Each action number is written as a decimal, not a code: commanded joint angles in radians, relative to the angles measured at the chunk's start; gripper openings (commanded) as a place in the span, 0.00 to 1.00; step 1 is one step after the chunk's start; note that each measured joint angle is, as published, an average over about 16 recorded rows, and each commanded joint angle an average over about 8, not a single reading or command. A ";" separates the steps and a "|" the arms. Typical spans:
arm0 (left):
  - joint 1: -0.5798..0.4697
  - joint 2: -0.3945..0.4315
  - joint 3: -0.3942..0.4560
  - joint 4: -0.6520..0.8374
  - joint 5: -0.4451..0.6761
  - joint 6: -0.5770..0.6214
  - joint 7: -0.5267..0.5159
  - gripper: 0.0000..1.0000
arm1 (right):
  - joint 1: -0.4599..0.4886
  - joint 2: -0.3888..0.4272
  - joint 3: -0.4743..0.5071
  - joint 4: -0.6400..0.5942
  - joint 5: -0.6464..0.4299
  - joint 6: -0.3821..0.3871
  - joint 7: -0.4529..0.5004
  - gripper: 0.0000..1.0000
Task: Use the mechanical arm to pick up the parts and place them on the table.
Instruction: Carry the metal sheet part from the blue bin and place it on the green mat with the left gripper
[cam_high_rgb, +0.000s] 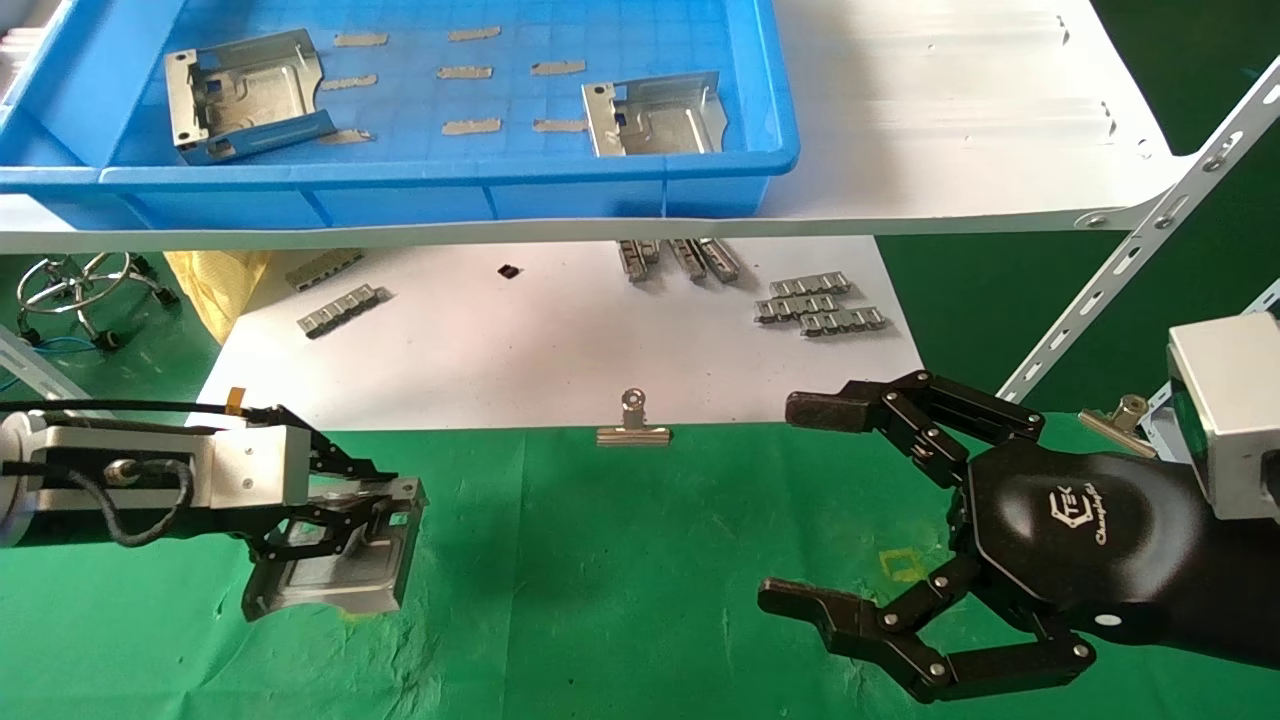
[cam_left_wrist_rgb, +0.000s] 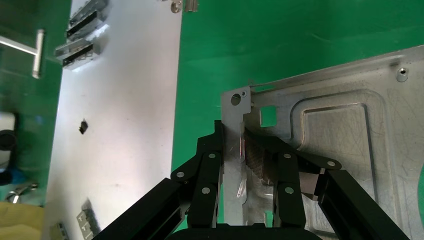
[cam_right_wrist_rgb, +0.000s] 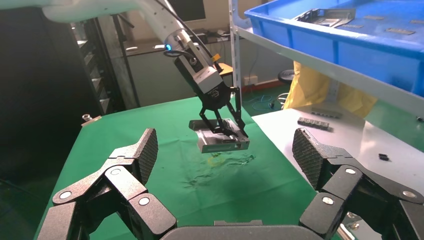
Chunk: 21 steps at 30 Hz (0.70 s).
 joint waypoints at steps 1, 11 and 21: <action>0.028 -0.010 -0.001 -0.018 -0.009 -0.027 0.012 0.00 | 0.000 0.000 0.000 0.000 0.000 0.000 0.000 1.00; 0.119 -0.058 0.008 -0.113 -0.005 -0.125 0.039 0.68 | 0.000 0.000 0.000 0.000 0.000 0.000 0.000 1.00; 0.146 -0.068 0.024 -0.127 0.032 -0.169 0.010 1.00 | 0.000 0.000 0.000 0.000 0.000 0.000 0.000 1.00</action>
